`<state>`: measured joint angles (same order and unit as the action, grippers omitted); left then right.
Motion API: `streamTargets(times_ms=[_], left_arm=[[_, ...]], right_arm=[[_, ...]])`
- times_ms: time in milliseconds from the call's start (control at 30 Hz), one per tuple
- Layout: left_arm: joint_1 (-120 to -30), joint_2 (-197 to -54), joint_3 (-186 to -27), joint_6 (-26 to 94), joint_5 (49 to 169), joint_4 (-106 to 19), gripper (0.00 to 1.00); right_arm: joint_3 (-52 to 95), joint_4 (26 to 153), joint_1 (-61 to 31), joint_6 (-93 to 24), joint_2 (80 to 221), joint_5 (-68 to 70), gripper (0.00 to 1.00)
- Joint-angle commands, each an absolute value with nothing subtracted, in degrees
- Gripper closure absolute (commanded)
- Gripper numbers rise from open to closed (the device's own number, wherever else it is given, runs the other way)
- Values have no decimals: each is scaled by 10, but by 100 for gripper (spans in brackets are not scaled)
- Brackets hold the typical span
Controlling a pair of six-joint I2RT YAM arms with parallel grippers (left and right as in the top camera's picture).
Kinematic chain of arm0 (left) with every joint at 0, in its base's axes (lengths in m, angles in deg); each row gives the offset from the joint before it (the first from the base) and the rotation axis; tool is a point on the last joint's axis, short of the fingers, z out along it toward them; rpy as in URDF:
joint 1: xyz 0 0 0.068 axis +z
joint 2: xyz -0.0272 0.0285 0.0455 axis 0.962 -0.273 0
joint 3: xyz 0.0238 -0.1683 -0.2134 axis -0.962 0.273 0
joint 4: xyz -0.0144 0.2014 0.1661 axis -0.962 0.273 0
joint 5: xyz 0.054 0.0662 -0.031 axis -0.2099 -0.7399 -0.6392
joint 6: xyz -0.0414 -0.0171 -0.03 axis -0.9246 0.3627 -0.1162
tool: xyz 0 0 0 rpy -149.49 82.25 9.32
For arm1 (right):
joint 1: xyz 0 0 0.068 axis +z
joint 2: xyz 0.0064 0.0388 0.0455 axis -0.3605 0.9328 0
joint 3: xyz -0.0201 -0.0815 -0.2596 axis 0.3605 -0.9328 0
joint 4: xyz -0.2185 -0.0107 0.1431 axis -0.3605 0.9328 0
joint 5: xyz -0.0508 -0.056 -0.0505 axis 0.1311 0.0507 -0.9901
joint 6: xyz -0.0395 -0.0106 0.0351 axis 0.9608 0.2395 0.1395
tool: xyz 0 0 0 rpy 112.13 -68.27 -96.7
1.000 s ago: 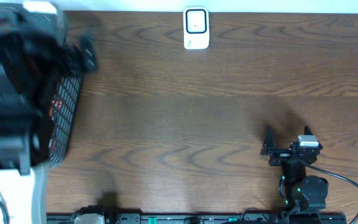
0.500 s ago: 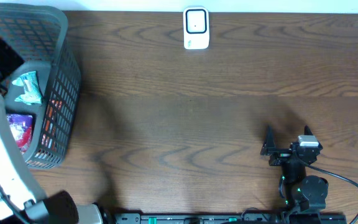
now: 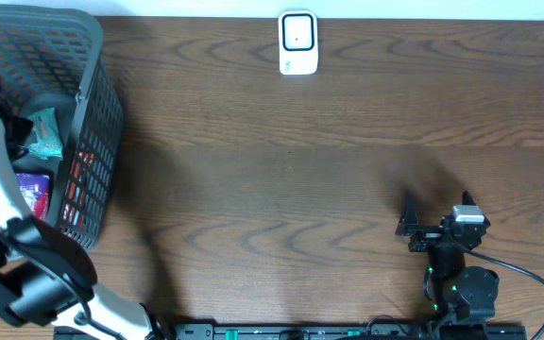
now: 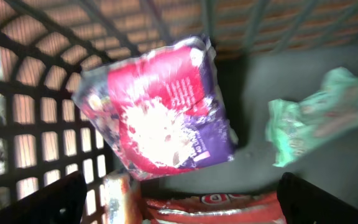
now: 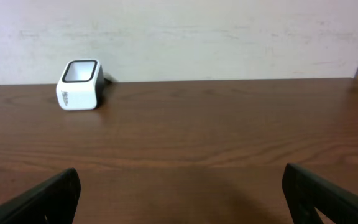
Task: Scan the item barcode
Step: 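Reach the left gripper into the basket and grasp the red-purple bag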
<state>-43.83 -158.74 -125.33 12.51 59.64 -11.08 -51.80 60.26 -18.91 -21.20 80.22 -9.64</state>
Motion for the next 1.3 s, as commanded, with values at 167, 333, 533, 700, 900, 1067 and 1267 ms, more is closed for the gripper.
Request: streamTargets(times_ms=[167, 333, 533, 700, 900, 1067, 1267], left_arm=[[-436, -1662, -1212, 75, 512, -184, 2], [-436, -1693, -1212, 65, 528, -191, 2], [-432, -1746, -1204, 64, 521, -191, 2], [-432, -1768, -1204, 65, 521, -191, 2], [-431, -1771, -1204, 101, 521, -174, 57], [-432, -1758, -1210, 169, 521, -164, 92], [-434, -1669, -1246, 169, 524, -142, 93]], right_arm=[[-519, 605, -189, -218, 801, -97, 1], [-519, 605, -189, -218, 801, -97, 1], [-519, 605, -189, -218, 801, -97, 1], [-519, 605, -189, -218, 801, -97, 1], [-519, 605, -189, -218, 801, -97, 1], [-519, 605, -189, -218, 801, -97, 1], [-519, 605, -189, -218, 801, -97, 1]])
